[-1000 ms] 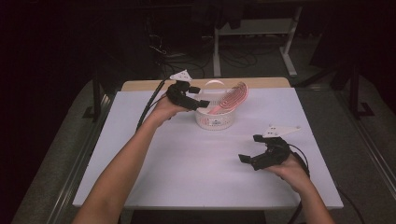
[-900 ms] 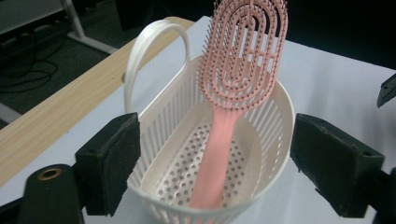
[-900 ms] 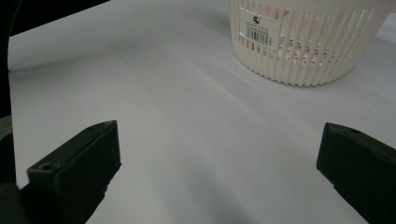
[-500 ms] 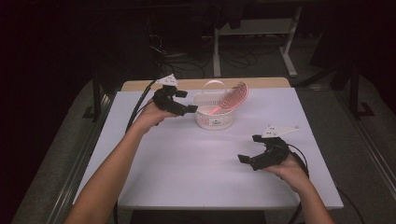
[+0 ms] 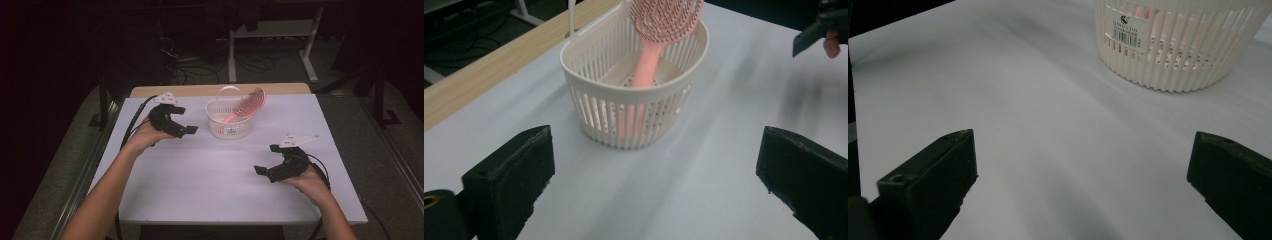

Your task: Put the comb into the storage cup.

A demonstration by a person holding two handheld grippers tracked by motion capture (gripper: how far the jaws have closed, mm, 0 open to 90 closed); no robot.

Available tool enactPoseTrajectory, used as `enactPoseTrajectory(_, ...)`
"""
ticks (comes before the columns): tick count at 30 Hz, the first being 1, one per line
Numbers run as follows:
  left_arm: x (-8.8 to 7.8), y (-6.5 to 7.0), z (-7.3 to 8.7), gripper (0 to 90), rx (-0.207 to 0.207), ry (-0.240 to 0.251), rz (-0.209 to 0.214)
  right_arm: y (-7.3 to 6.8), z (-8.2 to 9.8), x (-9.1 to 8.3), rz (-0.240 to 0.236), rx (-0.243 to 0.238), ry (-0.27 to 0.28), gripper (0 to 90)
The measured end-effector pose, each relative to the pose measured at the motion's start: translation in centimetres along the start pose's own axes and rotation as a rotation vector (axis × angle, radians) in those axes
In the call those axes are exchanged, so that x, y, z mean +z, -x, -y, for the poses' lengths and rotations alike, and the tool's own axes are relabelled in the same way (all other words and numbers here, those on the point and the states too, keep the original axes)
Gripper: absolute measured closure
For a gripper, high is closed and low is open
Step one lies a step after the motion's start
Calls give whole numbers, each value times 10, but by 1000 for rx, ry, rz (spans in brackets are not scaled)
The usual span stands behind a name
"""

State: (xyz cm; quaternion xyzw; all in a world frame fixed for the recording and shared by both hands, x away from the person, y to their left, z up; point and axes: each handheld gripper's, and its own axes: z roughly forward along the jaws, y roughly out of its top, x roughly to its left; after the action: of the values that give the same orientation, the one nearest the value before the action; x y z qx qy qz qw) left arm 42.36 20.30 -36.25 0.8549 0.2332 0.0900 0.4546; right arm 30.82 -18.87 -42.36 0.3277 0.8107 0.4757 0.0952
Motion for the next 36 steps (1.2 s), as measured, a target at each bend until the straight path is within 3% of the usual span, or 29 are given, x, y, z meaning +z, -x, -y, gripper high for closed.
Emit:
enactPoseTrajectory(13, -27, 23, 39, 0, 3, 10, -8, 0, 0, -1, 9, -3, 2, 0)
enactPoseTrajectory(36, -57, 44, 87, 1, -24, 51, -23, 1, 2, -1, 15, -2, -5, 0)
